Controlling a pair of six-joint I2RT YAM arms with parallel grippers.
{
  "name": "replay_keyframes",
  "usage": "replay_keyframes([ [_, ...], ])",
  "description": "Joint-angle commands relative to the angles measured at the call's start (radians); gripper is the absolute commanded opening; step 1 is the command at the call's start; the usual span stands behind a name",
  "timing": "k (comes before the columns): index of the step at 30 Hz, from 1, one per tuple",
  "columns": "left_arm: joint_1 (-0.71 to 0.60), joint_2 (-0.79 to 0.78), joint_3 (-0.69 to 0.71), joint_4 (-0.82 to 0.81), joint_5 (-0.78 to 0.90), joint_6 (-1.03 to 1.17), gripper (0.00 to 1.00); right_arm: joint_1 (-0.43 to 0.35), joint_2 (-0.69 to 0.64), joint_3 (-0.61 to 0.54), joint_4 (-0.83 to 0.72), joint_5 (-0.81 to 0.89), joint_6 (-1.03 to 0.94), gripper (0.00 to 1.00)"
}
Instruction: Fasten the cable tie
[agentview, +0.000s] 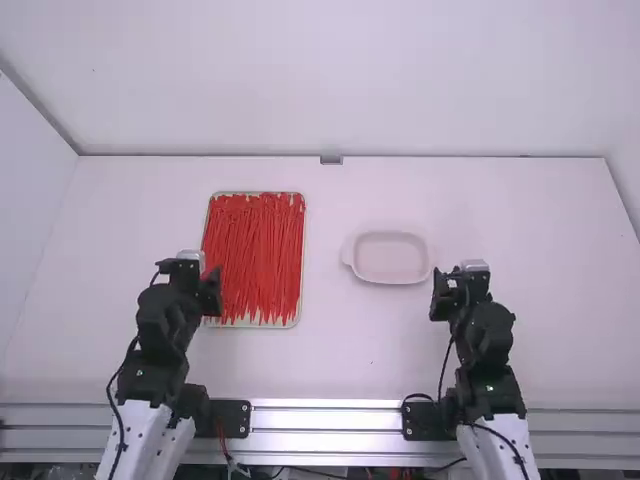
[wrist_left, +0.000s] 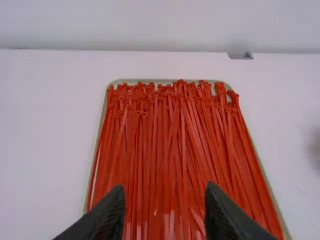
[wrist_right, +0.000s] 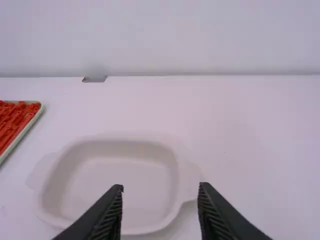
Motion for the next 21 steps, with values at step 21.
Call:
replay_keyframes([
  [21, -0.023, 0.505, 0.388, -0.17, 0.019, -0.056, 0.82, 0.112, 0.434, 0.295, -0.117, -0.047, 0.047, 0.82],
])
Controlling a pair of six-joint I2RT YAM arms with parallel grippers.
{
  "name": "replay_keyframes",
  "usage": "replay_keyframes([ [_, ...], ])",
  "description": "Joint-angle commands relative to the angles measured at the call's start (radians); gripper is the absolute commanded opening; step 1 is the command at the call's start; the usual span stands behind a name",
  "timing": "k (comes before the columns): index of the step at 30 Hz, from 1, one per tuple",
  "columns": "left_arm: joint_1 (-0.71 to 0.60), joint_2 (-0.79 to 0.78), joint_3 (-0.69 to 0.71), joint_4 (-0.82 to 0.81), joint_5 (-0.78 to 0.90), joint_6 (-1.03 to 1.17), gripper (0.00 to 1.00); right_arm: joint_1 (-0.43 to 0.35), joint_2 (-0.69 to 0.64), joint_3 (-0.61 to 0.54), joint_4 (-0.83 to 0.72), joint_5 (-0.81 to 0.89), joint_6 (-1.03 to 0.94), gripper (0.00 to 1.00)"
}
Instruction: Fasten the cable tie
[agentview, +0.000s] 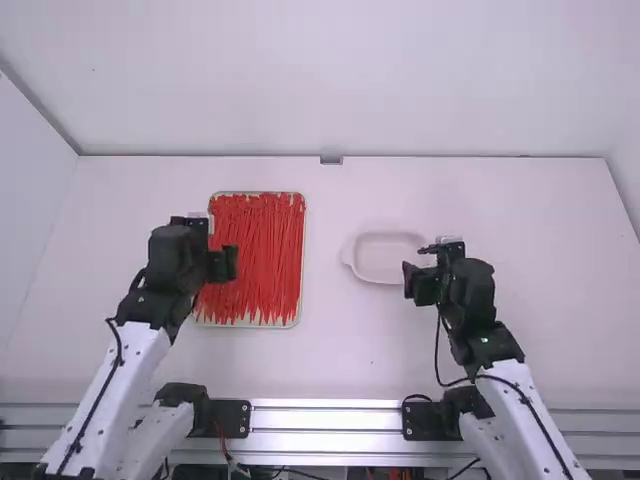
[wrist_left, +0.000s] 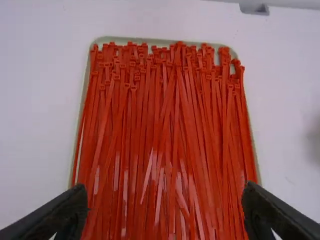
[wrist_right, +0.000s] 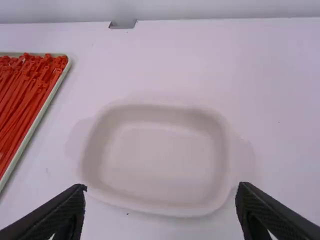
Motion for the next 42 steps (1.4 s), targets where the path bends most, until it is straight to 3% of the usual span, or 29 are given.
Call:
replay_keyframes([
  [1, -0.01, 0.041, 0.051, -0.01, 0.002, 0.012, 0.83, 0.003, 0.036, 0.055, -0.008, -0.007, -0.007, 0.83],
  [14, -0.015, 0.203, 0.168, -0.03, -0.052, -0.04, 0.97, 0.014, 0.175, 0.131, -0.027, -0.001, 0.045, 0.97],
  [30, -0.016, 0.264, 0.2, -0.033, -0.068, -0.02, 0.99, 0.018, 0.195, 0.142, -0.042, 0.05, 0.025, 0.98],
  [42, -0.016, 0.611, 0.554, -0.166, -0.01, 0.086, 0.99, 0.018, 0.195, 0.142, -0.042, 0.047, 0.026, 0.99],
])
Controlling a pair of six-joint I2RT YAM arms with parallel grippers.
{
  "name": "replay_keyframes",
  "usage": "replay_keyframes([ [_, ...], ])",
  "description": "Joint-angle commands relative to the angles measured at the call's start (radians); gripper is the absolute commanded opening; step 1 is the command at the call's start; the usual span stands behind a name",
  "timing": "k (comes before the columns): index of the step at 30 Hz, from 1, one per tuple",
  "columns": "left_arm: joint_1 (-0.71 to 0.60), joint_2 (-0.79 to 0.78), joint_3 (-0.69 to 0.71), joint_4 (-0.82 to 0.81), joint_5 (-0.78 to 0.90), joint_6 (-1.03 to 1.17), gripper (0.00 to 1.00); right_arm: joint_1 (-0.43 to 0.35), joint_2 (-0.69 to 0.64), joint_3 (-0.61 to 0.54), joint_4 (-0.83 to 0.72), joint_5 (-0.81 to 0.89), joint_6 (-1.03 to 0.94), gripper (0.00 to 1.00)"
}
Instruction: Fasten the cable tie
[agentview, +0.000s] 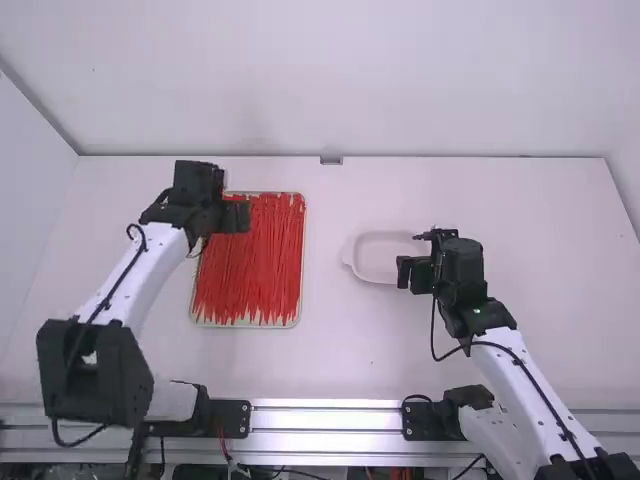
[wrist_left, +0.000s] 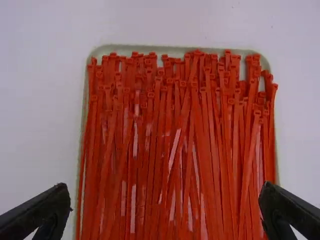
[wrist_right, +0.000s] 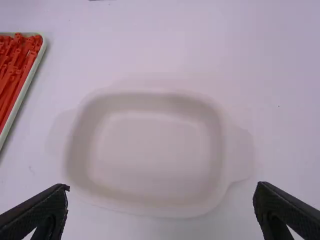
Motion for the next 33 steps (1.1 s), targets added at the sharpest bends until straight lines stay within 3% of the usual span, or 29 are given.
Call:
replay_keyframes([
  [1, -0.009, 0.094, 0.11, -0.031, 0.061, 0.075, 0.99, 0.006, 0.005, 0.035, 0.002, 0.003, -0.001, 0.99],
  [9, -0.013, 0.379, 0.41, -0.112, 0.066, 0.066, 0.99, 0.006, 0.005, 0.035, 0.002, 0.003, 0.0, 0.99],
  [12, -0.021, 0.454, 0.462, -0.092, 0.078, 0.037, 0.99, 0.006, 0.005, 0.035, 0.002, 0.003, -0.001, 0.99],
  [25, -0.029, 0.662, 0.47, 0.058, 0.135, -0.004, 0.88, 0.006, 0.005, 0.035, 0.002, 0.003, -0.001, 0.99],
  [33, -0.062, 0.684, 0.47, 0.074, 0.075, -0.015, 0.82, 0.006, 0.005, 0.035, 0.002, 0.003, 0.0, 0.99],
])
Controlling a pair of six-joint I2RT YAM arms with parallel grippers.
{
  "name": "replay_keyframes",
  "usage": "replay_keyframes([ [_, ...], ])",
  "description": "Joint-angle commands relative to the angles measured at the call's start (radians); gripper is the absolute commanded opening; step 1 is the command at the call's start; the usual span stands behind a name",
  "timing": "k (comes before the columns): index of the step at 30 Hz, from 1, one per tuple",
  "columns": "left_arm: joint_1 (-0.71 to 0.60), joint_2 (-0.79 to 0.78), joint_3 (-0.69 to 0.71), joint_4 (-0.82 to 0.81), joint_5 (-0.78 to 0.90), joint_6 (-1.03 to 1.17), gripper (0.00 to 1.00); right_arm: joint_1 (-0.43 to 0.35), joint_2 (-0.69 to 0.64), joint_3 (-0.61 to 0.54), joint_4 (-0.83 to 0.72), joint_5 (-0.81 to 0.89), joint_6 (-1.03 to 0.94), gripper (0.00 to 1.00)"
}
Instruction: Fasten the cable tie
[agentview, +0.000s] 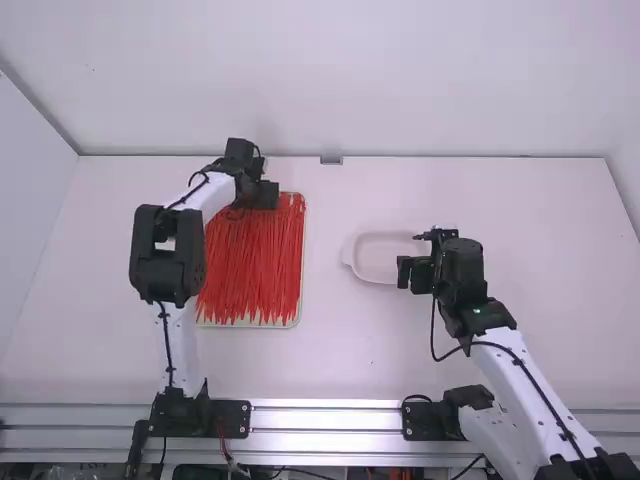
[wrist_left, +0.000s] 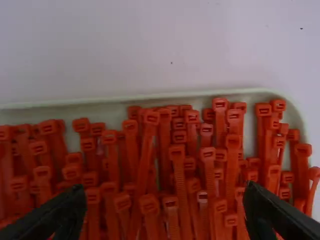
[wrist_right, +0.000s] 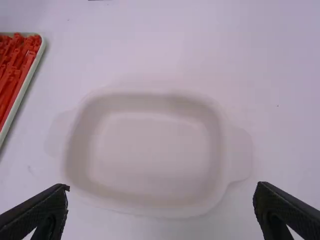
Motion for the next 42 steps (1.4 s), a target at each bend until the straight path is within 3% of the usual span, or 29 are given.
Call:
replay_keyframes([
  [1, -0.027, 0.013, 0.015, 0.0, -0.052, -0.019, 0.8, 0.006, 0.005, 0.035, 0.002, 0.001, 0.001, 0.99],
  [4, -0.045, 0.013, 0.014, -0.003, -0.082, -0.025, 0.64, 0.006, 0.005, 0.034, 0.002, 0.001, 0.001, 0.98],
  [14, -0.045, 0.013, 0.014, -0.007, -0.127, -0.063, 0.41, 0.006, 0.005, 0.034, -0.006, 0.002, 0.001, 0.99],
  [42, -0.031, 0.013, -0.04, 0.028, -0.156, -0.083, 0.33, 0.006, 0.005, 0.034, -0.005, 0.001, 0.002, 0.99],
])
